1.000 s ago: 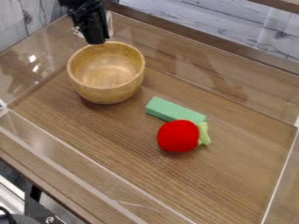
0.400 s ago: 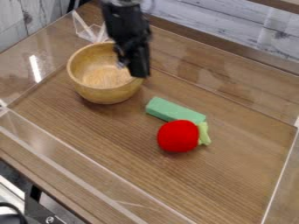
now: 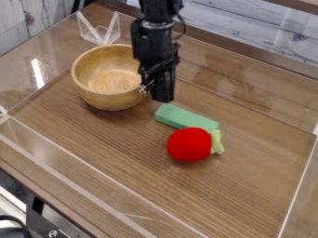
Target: Remove the green object from the brown bowl and put it on the table
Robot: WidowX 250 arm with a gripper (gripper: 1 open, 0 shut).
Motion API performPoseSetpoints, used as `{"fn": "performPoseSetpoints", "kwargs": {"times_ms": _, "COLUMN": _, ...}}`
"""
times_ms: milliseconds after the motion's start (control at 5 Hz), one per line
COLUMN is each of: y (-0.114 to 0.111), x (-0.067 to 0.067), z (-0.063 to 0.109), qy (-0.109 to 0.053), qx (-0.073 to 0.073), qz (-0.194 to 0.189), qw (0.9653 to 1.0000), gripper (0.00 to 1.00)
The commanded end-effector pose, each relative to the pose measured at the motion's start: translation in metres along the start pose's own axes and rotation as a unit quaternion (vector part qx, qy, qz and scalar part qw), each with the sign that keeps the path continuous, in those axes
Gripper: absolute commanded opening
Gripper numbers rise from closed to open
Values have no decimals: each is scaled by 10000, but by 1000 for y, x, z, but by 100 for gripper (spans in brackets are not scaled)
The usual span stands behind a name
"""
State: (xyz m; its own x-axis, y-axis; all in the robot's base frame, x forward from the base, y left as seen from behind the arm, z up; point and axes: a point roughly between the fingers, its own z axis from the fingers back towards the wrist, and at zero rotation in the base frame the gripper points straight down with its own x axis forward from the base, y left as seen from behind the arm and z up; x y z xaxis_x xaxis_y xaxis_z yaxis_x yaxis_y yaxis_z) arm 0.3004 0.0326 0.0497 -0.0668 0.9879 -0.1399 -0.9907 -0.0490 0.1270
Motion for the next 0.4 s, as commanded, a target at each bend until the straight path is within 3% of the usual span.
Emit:
{"fn": "performPoseSetpoints", "kwargs": {"times_ms": 0, "y": -2, "x": 5, "z": 2, "qy": -141, "qx": -107, "qz": -414, "qw": 9990, "gripper": 0}}
{"fn": "performPoseSetpoints", "kwargs": {"times_ms": 200, "y": 0, "x": -3, "z": -6, "qy": -229, "qx": -34, "qz": -819, "qw": 9964, "gripper": 0}}
